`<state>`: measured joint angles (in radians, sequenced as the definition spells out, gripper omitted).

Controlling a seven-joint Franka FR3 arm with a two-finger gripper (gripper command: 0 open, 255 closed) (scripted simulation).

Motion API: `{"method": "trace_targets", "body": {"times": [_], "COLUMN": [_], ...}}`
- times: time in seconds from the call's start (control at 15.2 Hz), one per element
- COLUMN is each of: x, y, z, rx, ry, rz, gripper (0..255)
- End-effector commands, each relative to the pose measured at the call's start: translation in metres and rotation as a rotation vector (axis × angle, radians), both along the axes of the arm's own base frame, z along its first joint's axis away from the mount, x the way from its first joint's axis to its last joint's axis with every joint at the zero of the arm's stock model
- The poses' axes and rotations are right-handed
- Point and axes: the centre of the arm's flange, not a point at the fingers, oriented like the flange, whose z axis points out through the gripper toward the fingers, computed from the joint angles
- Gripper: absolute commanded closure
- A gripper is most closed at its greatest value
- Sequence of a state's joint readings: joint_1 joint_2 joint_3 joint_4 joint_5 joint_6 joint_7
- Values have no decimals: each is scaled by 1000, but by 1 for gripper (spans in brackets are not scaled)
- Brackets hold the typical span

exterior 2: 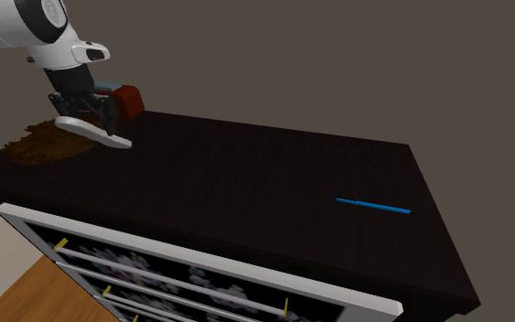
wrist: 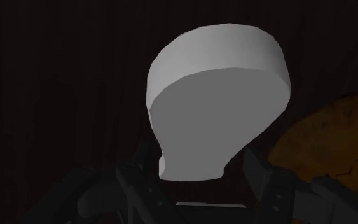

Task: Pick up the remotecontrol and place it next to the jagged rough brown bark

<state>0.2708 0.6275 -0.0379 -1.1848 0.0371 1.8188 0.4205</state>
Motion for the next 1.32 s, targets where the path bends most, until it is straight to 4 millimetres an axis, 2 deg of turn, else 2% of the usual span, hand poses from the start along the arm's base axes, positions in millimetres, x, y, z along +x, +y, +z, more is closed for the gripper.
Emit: {"method": "trace_targets", "body": {"times": [0.0,0.73,1.25], "x": [-1,-1,-1], "y": [1,1,1], "z": [-17,-74,-74], "rx": [-1,-1,-1], "ry": [5,5,5], "rz": [0,0,0], "gripper": [255,255,255]}}
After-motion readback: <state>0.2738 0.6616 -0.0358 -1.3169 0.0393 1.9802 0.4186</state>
